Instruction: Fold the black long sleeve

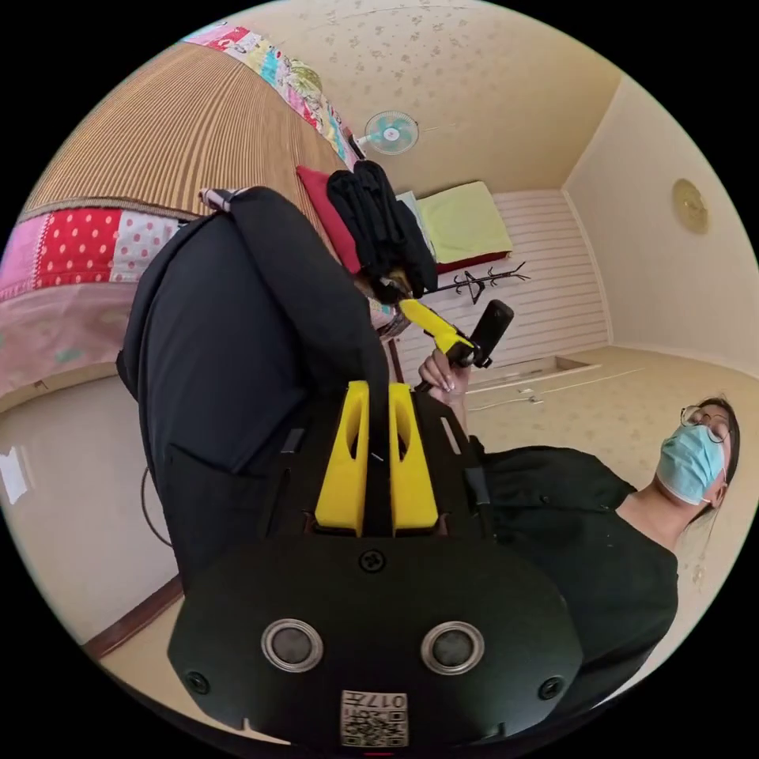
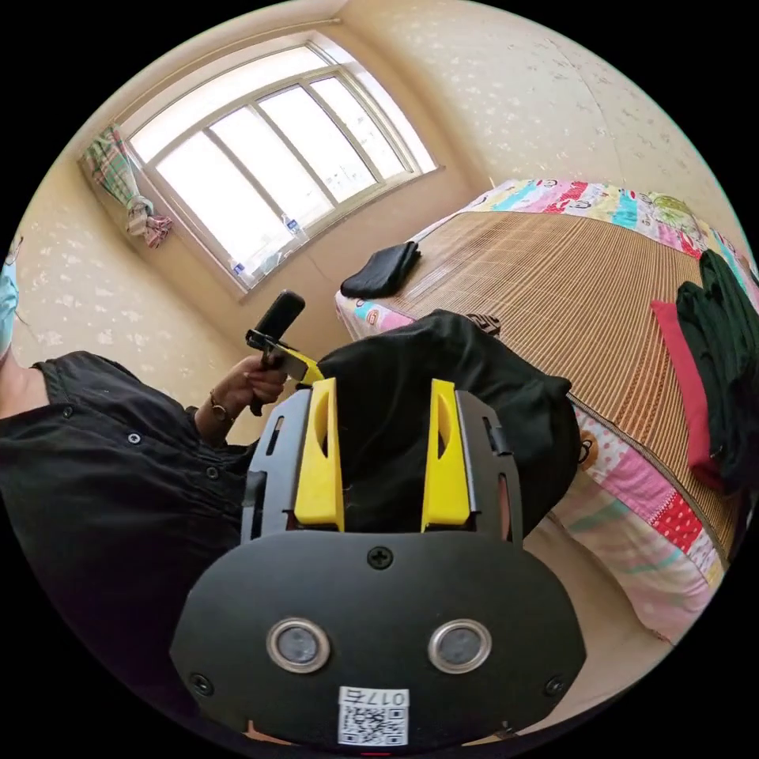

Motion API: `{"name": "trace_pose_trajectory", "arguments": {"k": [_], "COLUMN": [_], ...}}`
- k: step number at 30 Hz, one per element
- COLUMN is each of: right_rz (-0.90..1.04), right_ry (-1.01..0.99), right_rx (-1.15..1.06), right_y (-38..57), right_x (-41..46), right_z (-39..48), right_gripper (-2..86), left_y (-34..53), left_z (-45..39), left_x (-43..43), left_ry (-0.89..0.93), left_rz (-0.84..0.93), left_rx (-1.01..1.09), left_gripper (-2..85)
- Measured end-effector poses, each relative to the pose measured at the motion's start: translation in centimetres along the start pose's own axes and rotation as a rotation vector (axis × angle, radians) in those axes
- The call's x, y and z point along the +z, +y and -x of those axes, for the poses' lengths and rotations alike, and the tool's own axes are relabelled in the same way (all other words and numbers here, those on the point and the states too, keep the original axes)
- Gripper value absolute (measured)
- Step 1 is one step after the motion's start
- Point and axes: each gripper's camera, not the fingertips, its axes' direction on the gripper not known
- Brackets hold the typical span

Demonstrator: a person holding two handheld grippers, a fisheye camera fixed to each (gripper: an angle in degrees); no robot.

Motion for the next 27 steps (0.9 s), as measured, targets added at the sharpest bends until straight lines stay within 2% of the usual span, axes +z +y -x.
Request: {"name": "trace_pose_trajectory", "arguments": {"k": [2, 6, 9, 12, 16, 19, 21, 25, 27], "right_rz": [0.015, 0.056, 0.089, 0.181, 0.153, 0.099, 0.100, 0.172, 0.158], "right_ry": [0.063, 0.197, 0.395, 0.586, 0.707, 0.711, 0.740, 0.856, 0.934], "right_rx": [-0.027, -0.058, -0.061, -0.071, -0.121, -0.153, -0.172, -0.180, -0.179], "right_y": [0.5, 1.2, 0.9, -0.1, -1.4, -2.9, -4.1, -9.2, -12.2], "right_x": [1.8, 5.9, 8.2, 8.9, 3.7, -1.4, -3.1, -4.2, -6.2], "right_z": [4.9, 9.9, 12.0, 12.9, 15.4, 17.6, 17.8, 11.9, 8.7], "right_gripper": [23.1, 24.6, 22.9, 17.4, 6.8, 6.1, 6.0, 5.7, 5.5], "left_y": [-1.3, -3.9, -5.2, -5.4, -4.6, -4.4, -5.4, -12.6, -17.3], "left_z": [-2.3, -6.4, -8.5, -10.6, -13.7, -16.5, -17.5, -16.2, -17.5], "left_x": [0.2, 0.5, 0.6, -0.1, -2.5, -3.7, -3.7, -1.5, -0.3], "left_ry": [-0.004, 0.013, 0.008, 0.007, 0.051, 0.112, 0.090, 0.072, 0.070], "left_rz": [-0.007, -0.067, -0.091, -0.129, -0.185, -0.201, -0.202, -0.174, -0.178], "left_rx": [0.046, 0.087, 0.098, 0.117, 0.162, 0.243, 0.283, 0.190, 0.209], "left_gripper": [4.5, 4.3, 4.2, 4.0, 4.0, 3.9, 3.8, 3.4, 3.3]}}
